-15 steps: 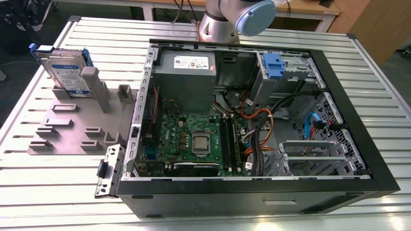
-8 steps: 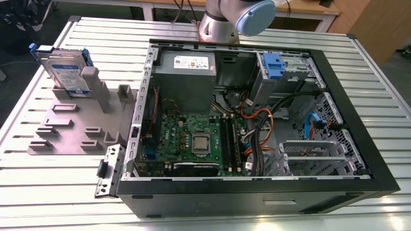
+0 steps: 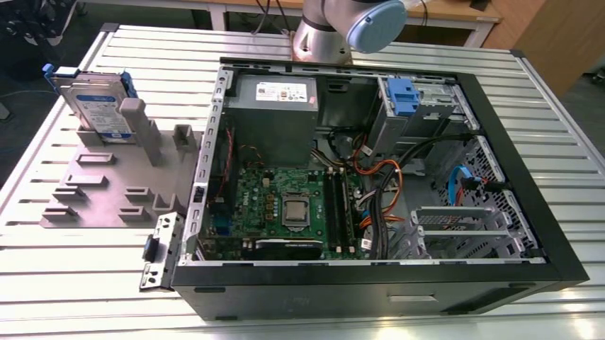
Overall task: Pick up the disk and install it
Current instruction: 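Pick up the disk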
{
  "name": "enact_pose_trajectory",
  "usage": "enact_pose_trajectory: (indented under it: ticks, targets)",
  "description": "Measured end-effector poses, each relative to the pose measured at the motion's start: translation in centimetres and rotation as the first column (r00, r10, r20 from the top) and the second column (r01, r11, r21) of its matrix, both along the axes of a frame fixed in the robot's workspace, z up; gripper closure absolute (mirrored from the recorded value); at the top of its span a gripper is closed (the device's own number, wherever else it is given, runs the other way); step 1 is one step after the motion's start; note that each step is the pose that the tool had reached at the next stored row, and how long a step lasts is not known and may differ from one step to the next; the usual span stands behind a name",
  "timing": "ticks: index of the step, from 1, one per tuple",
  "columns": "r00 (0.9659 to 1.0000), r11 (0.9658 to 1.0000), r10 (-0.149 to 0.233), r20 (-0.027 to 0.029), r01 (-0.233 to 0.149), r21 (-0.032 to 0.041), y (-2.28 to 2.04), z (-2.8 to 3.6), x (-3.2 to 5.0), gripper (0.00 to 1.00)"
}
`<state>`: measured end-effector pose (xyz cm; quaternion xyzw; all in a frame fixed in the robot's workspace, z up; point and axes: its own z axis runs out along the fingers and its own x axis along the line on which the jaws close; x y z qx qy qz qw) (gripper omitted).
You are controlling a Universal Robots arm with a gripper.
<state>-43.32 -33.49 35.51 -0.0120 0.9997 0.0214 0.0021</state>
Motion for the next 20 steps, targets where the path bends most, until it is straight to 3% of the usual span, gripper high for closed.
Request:
enact_pose_trajectory:
  ticks: [3, 6, 9, 12, 15, 20]
  targets:
    - [0.9999, 0.9999, 0.015, 0.0001, -0.015, 0.0, 0.0, 0.0, 0.0, 0.89]
    - [0.997, 0.997, 0.078, 0.0001, -0.078, 0.0, 0.0, 0.0, 0.0, 0.89]
    - [0.9922, 0.9922, 0.125, -0.0001, -0.125, -0.0001, 0.0, 0.0, 0.0, 0.89]
    - [0.9853, 0.9853, 0.171, -0.0001, -0.171, -0.0001, 0.0, 0.0, -0.01, 0.89]
    - [0.9828, 0.9828, 0.185, -0.0001, -0.185, -0.0001, 0.0, 0.01, -0.01, 0.89]
    - [0.982, 0.982, 0.189, 0.0, -0.189, 0.0, 0.0, 0.0, -0.01, 0.89]
